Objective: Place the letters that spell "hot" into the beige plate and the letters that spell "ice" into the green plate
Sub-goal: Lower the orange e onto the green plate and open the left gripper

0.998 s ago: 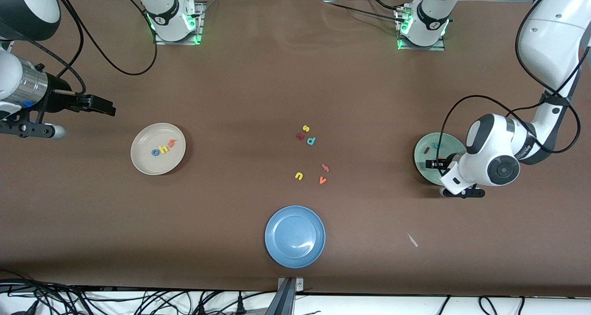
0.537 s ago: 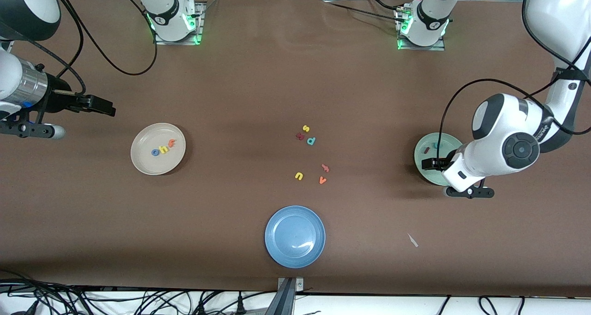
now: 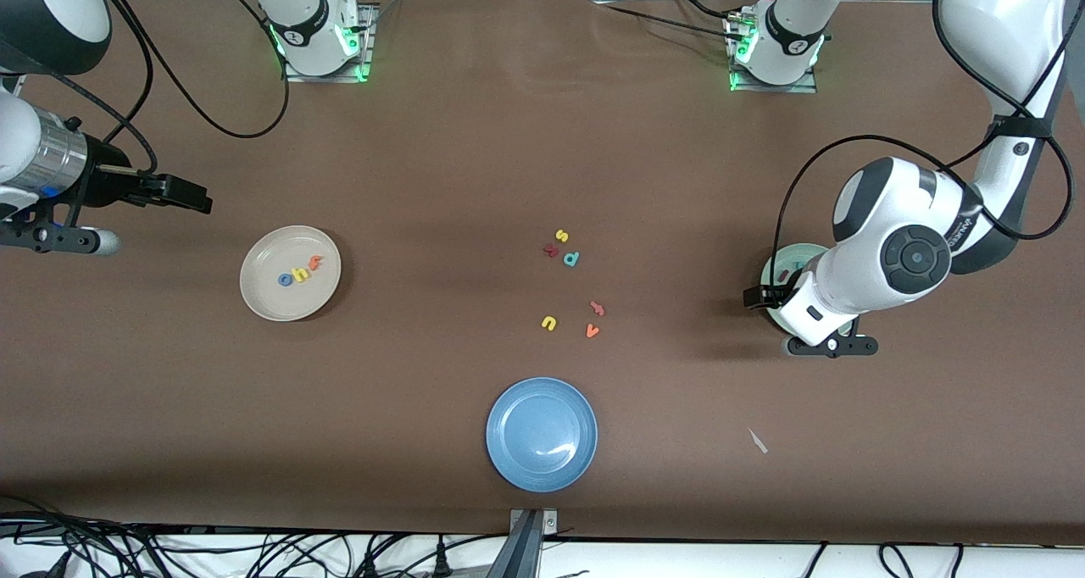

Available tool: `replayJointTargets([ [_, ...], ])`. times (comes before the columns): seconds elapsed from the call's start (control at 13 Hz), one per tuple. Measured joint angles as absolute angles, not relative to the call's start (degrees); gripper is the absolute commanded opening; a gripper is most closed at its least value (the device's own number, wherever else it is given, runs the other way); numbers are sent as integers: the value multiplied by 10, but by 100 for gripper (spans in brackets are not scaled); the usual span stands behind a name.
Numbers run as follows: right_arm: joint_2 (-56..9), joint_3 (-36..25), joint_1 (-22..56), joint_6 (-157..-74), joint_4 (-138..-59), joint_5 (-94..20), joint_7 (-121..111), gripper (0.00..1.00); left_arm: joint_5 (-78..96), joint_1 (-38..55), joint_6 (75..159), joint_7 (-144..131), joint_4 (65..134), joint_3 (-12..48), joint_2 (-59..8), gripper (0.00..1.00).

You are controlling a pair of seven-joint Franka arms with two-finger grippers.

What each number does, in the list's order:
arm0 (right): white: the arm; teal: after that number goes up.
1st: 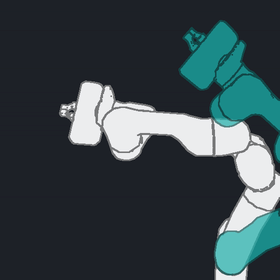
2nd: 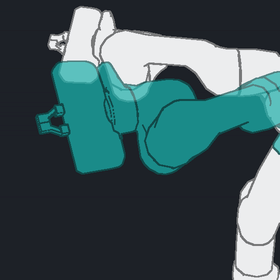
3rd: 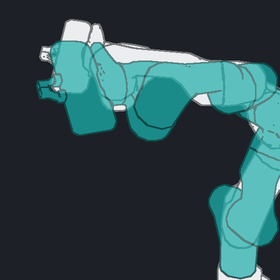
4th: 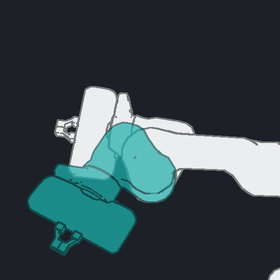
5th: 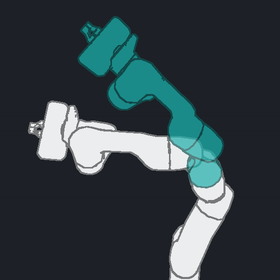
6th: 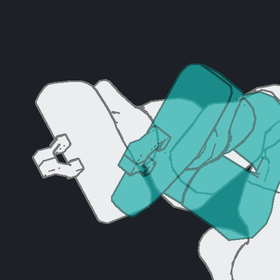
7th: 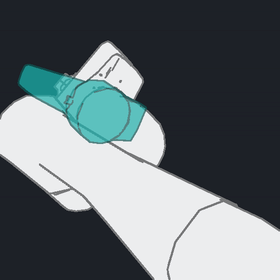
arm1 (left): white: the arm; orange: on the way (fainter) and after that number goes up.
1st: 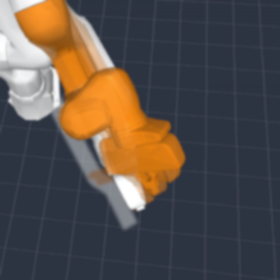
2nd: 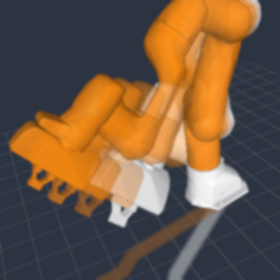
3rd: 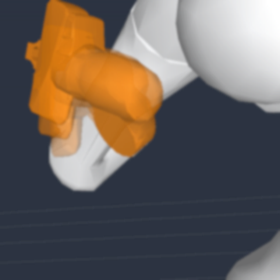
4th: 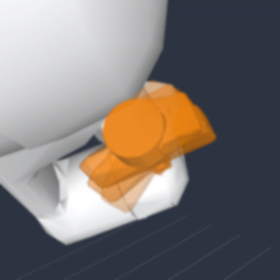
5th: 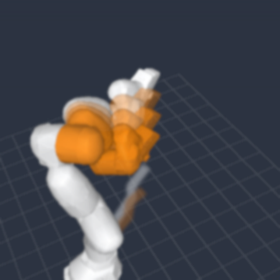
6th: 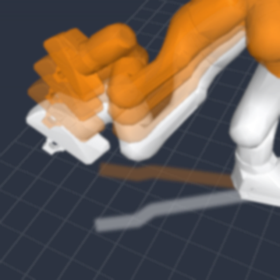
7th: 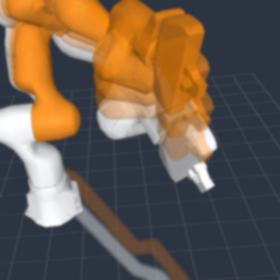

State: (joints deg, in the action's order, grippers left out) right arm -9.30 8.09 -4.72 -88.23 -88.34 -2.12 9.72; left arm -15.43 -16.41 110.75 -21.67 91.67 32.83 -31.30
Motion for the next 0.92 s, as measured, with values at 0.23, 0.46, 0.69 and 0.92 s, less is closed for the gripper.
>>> replayJointTargets([
  [0.23, -93, 81, -47, -882, -883, -21, 97, 100, -154, -168, 1103, -217, 910, 325, -312, 99],
  [0.46, -94, 81, -47, -882, -883, -21, 97, 100, -154, -170, 1102, -212, 908, 322, -312, 99],
  [0.69, -94, 81, -46, -883, -883, -21, 97, 100, -154, -175, 1099, -207, 899, 322, -310, 99],
  [0.92, -94, 81, -46, -884, -883, -21, 97, 100, -154, -176, 1094, -206, 896, 322, -309, 99],
])
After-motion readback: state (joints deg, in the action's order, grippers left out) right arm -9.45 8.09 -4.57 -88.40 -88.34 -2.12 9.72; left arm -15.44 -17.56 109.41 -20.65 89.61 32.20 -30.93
